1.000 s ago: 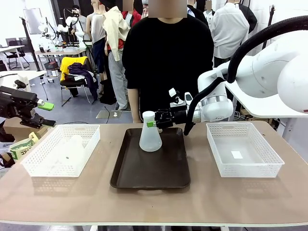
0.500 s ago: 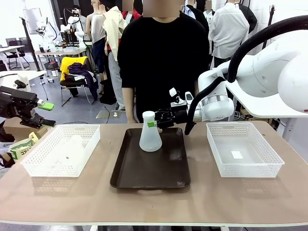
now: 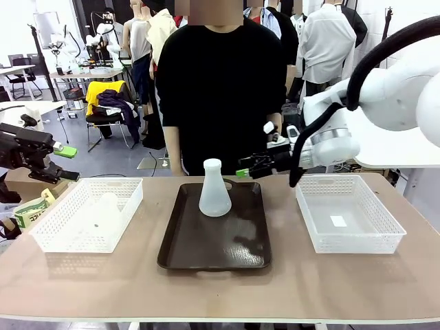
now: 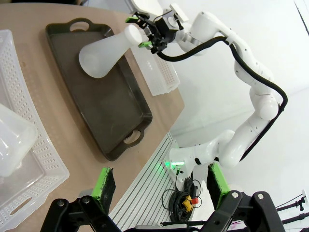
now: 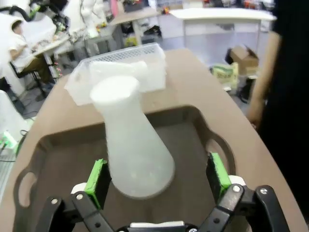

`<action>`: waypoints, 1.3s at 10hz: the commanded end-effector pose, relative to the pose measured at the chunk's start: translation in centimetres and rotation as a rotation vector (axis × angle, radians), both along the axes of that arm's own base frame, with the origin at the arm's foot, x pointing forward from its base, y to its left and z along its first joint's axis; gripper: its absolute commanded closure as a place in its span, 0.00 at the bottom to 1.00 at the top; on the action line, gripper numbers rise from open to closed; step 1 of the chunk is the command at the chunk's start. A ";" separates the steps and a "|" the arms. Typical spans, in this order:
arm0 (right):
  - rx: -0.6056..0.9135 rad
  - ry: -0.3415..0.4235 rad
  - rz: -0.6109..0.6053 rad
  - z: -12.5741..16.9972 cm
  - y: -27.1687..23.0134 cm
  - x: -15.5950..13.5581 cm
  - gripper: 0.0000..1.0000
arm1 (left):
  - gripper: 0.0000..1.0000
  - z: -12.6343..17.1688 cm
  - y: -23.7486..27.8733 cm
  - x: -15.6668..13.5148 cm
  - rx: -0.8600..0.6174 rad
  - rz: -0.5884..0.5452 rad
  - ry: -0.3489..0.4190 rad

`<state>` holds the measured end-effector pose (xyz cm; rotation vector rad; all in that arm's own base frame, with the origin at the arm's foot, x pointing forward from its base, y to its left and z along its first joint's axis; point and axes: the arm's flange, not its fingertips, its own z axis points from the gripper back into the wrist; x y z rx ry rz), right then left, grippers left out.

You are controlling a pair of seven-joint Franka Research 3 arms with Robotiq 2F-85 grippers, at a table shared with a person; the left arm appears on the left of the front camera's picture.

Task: Prepare the laboratory tools.
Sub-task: Pick up the Big flask that the person points to.

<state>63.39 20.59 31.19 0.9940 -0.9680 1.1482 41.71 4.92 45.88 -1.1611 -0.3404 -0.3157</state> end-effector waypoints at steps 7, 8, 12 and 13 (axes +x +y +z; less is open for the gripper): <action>0.019 -0.075 -0.366 3.6 -9.0 -7.0 0.00 | 0.00 0.3 0.1 0.0 -0.014 -0.001 0.004; 0.059 -0.095 -0.363 3.6 -8.7 -7.0 0.00 | 0.00 0.3 0.1 0.0 -0.014 -0.001 0.004; 0.003 -0.027 -0.336 4.3 -9.5 -5.8 0.00 | 0.00 0.3 0.1 0.0 -0.014 -0.001 0.004; 0.003 -0.027 -0.336 4.3 -9.5 -5.8 0.00 | 0.00 0.3 0.1 0.0 -0.014 -0.001 0.004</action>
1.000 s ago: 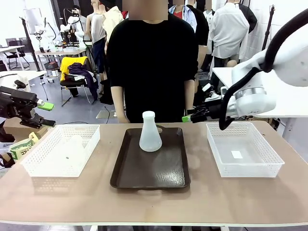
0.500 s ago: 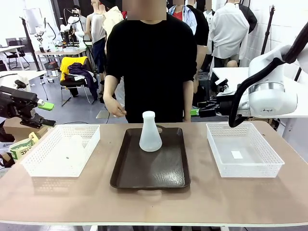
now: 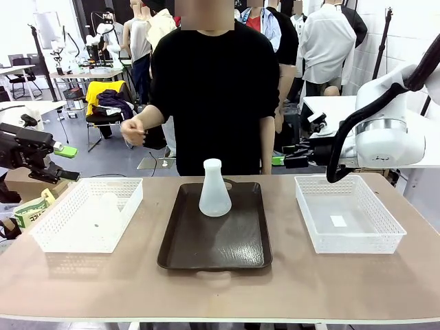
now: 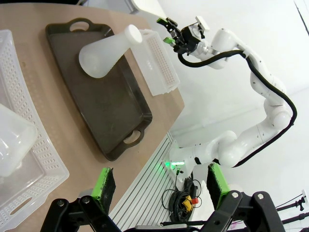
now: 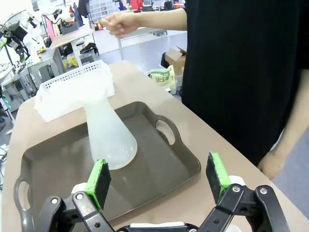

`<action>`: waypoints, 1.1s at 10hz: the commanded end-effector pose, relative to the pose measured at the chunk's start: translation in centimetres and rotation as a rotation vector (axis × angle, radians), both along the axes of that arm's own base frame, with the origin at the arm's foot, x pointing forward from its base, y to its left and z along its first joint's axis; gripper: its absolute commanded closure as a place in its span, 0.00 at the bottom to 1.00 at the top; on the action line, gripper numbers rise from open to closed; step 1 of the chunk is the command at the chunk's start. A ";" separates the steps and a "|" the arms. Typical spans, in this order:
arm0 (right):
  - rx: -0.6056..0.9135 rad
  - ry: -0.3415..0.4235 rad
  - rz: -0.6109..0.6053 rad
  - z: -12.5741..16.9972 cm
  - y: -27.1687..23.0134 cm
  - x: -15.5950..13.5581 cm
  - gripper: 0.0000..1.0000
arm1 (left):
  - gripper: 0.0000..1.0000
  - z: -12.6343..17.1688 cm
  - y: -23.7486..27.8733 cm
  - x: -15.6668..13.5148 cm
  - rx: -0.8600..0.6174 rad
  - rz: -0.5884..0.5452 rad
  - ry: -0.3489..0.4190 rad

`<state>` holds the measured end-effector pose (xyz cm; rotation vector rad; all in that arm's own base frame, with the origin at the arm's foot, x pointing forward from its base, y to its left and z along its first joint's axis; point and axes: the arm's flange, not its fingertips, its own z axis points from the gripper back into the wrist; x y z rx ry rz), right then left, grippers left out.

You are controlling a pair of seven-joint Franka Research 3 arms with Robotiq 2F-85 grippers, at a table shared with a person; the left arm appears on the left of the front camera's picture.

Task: Prepare the laboratory tools.
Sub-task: Pick up the Big flask that the person points to.

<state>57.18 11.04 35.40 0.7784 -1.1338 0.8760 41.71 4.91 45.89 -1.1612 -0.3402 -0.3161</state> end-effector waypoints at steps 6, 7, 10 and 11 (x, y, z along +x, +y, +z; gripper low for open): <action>-0.009 0.017 0.010 0.1 0.0 0.4 0.00 | 0.00 0.2 0.1 0.0 -0.014 -0.001 0.004; -0.009 0.017 0.010 0.1 0.0 0.4 0.00 | 0.00 0.2 0.1 0.0 -0.014 -0.001 0.004; -0.009 0.017 0.010 0.1 0.0 0.4 0.00 | 0.00 0.2 0.1 0.0 -0.014 -0.001 0.004; -0.009 0.017 0.010 0.1 0.0 0.4 0.00 | 0.00 0.2 0.1 0.0 -0.014 -0.001 0.004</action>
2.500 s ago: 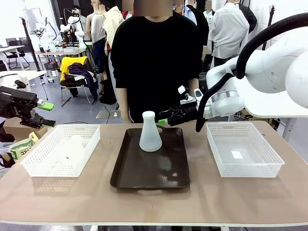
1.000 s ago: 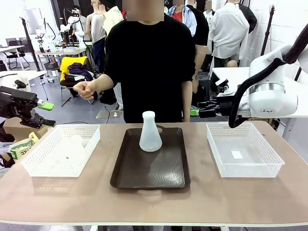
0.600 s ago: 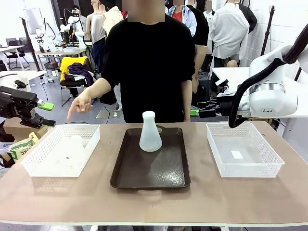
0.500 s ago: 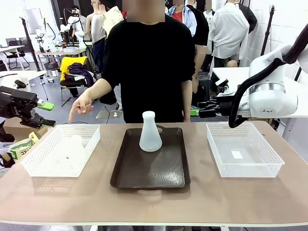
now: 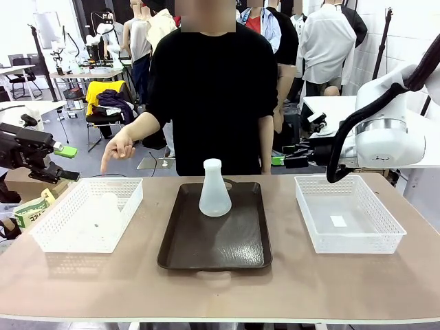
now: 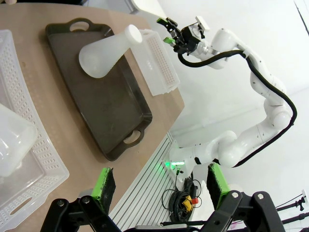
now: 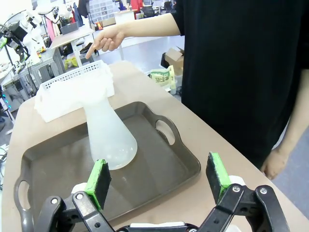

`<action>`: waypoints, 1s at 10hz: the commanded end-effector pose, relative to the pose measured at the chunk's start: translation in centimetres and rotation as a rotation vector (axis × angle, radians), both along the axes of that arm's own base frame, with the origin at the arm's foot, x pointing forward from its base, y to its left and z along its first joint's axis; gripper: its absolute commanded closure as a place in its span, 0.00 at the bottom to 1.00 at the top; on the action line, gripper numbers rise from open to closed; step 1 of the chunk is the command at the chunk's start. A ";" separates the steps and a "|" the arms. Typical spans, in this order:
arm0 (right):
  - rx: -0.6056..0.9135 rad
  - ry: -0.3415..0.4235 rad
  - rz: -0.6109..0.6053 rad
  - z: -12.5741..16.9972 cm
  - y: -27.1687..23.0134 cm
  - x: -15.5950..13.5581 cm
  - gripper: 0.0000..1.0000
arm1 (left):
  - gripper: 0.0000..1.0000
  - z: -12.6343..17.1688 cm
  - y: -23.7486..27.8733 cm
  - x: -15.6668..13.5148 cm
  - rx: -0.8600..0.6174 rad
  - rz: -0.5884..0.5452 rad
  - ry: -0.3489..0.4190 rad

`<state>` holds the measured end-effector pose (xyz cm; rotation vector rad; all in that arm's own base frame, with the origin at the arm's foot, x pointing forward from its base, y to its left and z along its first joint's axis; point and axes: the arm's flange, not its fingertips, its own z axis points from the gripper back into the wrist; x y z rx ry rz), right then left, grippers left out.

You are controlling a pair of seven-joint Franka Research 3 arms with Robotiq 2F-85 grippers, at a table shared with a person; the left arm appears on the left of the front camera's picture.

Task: Prepare the laboratory tools.
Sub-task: Pick up the Big flask that the person points to.

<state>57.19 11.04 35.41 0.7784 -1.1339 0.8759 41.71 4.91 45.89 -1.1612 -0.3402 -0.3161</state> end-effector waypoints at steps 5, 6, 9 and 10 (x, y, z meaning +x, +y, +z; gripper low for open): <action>-0.009 0.017 0.010 0.1 0.0 0.4 0.00 | 0.00 5.1 -1.7 4.1 0.294 0.214 -0.056; -0.009 0.017 0.010 0.1 0.0 0.4 0.00 | 0.00 5.7 -2.7 5.8 0.418 0.305 -0.055; -0.009 0.017 0.010 0.1 0.0 0.4 0.00 | 0.00 5.5 -5.6 11.9 0.773 0.380 0.169; -0.009 0.017 0.010 0.1 0.0 0.4 0.00 | 0.00 4.5 -6.4 13.5 0.865 0.387 0.242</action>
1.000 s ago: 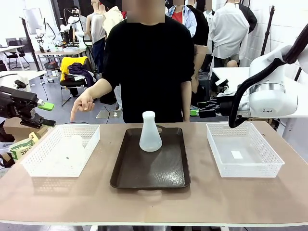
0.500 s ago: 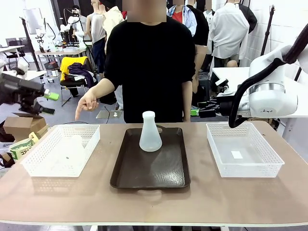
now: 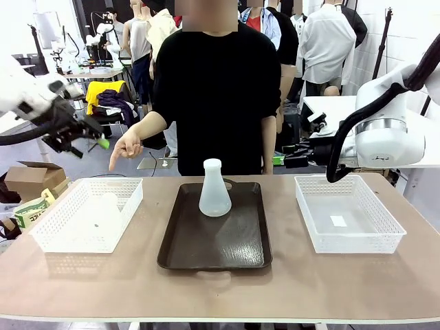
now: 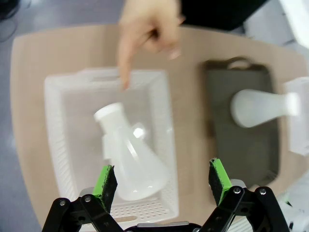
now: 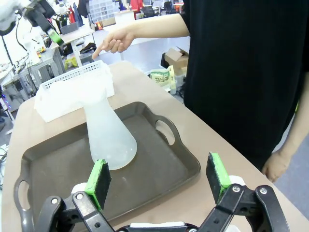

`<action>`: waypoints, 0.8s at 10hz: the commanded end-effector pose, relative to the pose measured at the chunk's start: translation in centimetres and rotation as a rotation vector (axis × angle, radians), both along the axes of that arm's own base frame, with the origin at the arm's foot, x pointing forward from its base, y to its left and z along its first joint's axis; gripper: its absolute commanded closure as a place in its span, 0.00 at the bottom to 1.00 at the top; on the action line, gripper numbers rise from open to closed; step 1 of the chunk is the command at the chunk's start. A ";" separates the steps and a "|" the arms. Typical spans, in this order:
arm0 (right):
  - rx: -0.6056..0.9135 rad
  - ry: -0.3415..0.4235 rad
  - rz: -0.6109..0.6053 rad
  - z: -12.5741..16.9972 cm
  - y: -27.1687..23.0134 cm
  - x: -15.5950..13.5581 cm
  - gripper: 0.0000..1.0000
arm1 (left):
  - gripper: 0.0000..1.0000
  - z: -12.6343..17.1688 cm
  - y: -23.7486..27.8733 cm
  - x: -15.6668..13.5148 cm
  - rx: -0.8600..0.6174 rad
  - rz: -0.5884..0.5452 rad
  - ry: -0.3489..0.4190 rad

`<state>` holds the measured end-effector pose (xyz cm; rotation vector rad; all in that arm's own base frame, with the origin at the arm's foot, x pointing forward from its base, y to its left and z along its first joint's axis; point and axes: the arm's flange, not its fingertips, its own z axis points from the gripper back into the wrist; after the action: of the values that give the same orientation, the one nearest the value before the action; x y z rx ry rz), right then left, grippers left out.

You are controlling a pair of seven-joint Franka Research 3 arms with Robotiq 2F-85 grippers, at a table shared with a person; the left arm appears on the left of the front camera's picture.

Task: Prepare the laboratory tools.
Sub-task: Pick up the Big flask that the person points to.

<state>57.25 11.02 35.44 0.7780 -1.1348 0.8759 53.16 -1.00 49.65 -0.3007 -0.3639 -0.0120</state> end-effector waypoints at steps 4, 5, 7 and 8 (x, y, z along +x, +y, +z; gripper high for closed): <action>-0.009 0.018 0.010 0.0 0.0 0.3 0.00 | 0.00 -3.5 -2.5 5.1 0.111 0.110 0.315; -0.009 0.018 0.010 0.0 0.0 0.3 0.00 | 0.00 -4.7 -2.9 5.4 0.126 0.163 0.301; -0.009 0.018 0.010 0.0 0.0 0.3 0.00 | 0.00 -7.7 -3.4 6.8 0.190 0.257 0.327; -0.009 0.018 0.010 0.0 0.0 0.3 0.00 | 0.00 -8.5 -3.4 7.2 0.212 0.300 0.321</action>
<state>57.27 11.02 35.42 0.7781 -1.1345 0.8757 59.39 -4.16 41.55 -0.0998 -0.0696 0.2275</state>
